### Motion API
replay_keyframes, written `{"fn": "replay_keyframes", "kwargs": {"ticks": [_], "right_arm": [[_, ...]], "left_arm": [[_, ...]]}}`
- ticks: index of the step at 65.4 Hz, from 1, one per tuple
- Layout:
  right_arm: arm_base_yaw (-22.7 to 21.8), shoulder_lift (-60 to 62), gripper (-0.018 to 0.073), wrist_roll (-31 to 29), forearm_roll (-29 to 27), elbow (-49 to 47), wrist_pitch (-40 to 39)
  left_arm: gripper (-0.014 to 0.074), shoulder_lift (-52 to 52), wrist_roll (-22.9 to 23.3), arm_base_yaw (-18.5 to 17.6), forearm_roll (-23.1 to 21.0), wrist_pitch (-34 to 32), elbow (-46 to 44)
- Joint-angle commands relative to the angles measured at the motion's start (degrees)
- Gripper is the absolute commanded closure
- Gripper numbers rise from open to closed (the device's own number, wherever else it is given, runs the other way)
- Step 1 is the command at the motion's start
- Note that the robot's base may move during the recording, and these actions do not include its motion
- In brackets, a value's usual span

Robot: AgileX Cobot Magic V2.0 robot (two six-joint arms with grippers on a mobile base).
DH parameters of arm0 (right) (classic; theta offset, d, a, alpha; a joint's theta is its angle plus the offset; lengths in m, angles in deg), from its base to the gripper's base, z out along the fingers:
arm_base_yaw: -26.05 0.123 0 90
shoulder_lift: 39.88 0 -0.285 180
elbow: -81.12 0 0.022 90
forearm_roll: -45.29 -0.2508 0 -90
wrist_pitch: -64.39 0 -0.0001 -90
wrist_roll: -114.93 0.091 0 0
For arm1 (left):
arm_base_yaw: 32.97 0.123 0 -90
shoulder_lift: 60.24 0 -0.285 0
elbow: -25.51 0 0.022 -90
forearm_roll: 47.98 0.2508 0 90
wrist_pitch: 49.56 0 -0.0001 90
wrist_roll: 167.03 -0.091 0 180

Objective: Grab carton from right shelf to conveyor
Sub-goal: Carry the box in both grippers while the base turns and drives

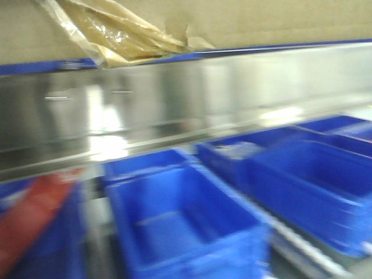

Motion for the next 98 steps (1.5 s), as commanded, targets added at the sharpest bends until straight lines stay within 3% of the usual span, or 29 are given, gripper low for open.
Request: {"fn": "replay_keyframes", "kwargs": {"ticks": [1,98], "right_arm": [[-0.22,1.19,0.0629,-1.40,1.44,-0.40,-2.36],[-0.22,1.19,0.0629,-1.40,1.44,-0.40,-2.36]], "left_arm": [[0.0605,-0.52,-0.76,-0.05,2.84,-0.42,-0.09],[0.0605,-0.53,-0.76,-0.05,3.06,-0.42,-0.09]]}}
